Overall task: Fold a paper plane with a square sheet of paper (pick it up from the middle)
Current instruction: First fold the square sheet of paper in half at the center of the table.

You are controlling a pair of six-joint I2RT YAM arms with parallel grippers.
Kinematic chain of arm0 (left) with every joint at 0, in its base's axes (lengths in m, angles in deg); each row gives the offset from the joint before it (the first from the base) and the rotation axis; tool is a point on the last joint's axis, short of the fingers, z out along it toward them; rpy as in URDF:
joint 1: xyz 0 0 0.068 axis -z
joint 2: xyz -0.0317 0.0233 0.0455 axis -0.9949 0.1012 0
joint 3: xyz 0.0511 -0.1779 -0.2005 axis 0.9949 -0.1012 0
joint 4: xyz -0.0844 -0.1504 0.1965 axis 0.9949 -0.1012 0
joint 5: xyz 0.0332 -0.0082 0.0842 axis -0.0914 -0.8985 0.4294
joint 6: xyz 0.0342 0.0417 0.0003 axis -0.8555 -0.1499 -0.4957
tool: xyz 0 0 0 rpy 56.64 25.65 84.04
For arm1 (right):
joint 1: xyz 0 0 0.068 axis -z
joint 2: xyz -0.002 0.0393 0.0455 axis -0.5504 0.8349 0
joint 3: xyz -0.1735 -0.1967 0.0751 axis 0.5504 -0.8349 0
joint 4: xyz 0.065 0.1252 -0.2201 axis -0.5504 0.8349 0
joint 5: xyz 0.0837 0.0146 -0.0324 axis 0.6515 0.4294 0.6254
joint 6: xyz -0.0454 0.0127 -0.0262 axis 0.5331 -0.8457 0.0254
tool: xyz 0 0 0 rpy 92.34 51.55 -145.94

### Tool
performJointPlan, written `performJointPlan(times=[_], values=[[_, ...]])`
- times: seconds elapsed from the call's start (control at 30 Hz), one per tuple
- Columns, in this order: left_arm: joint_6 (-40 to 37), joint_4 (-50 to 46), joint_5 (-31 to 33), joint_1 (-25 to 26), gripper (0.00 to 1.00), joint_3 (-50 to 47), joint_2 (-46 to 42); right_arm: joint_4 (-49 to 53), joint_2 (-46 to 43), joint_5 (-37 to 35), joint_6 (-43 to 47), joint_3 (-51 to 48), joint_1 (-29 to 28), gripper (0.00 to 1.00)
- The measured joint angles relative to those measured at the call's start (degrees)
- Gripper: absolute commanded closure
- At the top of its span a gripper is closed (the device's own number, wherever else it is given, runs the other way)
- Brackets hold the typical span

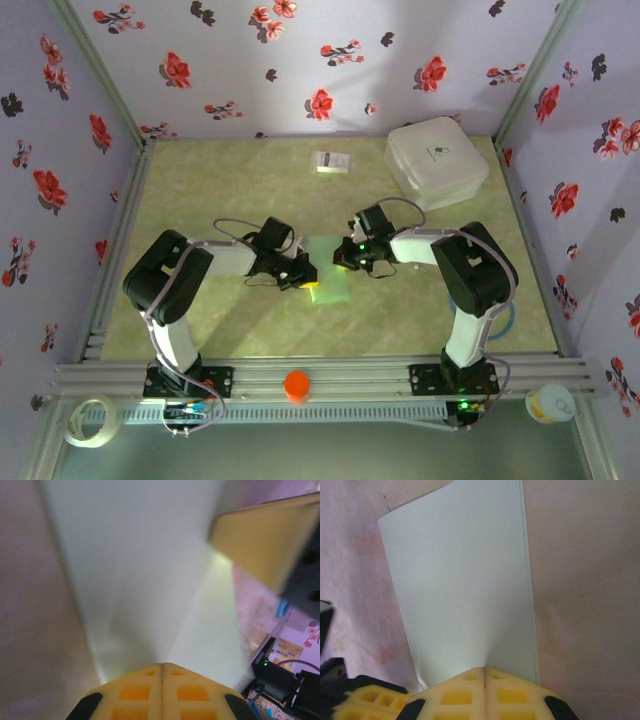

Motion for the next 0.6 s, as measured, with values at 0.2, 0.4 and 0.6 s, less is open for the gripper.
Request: performJointPlan(times=[0.2,0.4,0.6], values=[[-0.6,2.5,-0.9,-0.2,1.0,-1.4,0.1,-0.1,0.0,0.0,-0.1,-0.1,-0.1,1.0],[-5.1,-0.1,-0.2,-0.2,0.98,-0.9,-0.5,-0.1,0.0,0.0,-0.1,-0.1,-0.1,1.0],[-4.6,-4.7,0.9,0.4,0.96,-0.9,-3.8,-0.1,0.0,0.0,-0.1,-0.1,-0.1,1.0]])
